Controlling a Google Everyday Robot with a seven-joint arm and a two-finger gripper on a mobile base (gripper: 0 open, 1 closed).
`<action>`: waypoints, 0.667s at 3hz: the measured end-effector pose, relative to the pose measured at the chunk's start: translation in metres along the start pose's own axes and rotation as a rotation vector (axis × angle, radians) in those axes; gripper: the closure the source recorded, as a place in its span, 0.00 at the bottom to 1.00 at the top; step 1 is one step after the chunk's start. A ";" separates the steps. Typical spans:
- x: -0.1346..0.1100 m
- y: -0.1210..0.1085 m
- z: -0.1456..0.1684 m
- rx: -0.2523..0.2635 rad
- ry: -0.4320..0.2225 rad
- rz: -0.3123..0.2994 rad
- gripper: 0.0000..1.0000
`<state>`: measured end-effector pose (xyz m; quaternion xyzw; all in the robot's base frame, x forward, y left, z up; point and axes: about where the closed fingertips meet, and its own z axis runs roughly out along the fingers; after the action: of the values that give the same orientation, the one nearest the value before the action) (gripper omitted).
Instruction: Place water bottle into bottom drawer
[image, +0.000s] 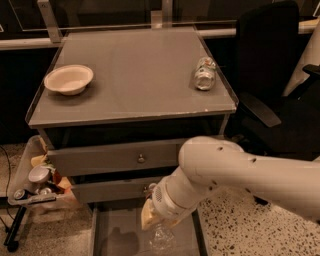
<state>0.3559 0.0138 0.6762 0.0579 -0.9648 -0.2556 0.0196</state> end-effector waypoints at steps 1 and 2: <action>0.001 -0.024 0.043 -0.031 -0.013 0.066 1.00; 0.001 -0.024 0.043 -0.031 -0.013 0.066 1.00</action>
Offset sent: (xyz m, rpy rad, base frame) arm -0.0040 -0.0004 -0.0435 0.0223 0.0312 -0.0528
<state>0.3545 0.0142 0.6269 0.0238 -0.9623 -0.2700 0.0226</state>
